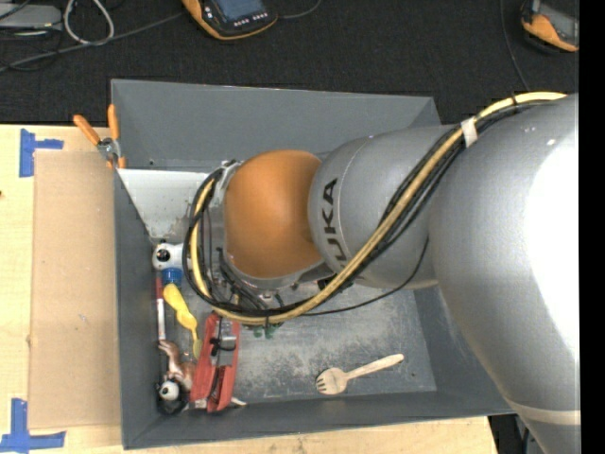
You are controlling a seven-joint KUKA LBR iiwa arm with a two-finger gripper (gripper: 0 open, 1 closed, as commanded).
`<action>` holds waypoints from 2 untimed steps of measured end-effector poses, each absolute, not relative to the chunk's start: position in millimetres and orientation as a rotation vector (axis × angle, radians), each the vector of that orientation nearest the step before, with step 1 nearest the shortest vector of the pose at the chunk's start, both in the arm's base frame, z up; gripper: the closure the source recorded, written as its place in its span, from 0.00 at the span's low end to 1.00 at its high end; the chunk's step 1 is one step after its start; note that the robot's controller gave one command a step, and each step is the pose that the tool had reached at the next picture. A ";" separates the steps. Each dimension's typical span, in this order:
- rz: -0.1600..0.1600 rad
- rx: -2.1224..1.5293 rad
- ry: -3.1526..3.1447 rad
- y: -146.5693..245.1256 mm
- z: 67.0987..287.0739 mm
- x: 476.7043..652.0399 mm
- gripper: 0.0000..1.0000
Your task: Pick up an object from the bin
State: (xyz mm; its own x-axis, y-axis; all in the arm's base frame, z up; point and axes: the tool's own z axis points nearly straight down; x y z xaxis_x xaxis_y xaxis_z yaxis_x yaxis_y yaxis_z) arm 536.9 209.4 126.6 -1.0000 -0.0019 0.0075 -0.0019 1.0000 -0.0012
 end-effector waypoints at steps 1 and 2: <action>0.000 -0.002 -3.140 208.7 129.5 539.0 0.00; -0.006 0.229 -3.139 188.4 93.6 526.1 0.00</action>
Offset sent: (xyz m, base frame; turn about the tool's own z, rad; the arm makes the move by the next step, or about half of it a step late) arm -0.0202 -0.0364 -0.0566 -0.2153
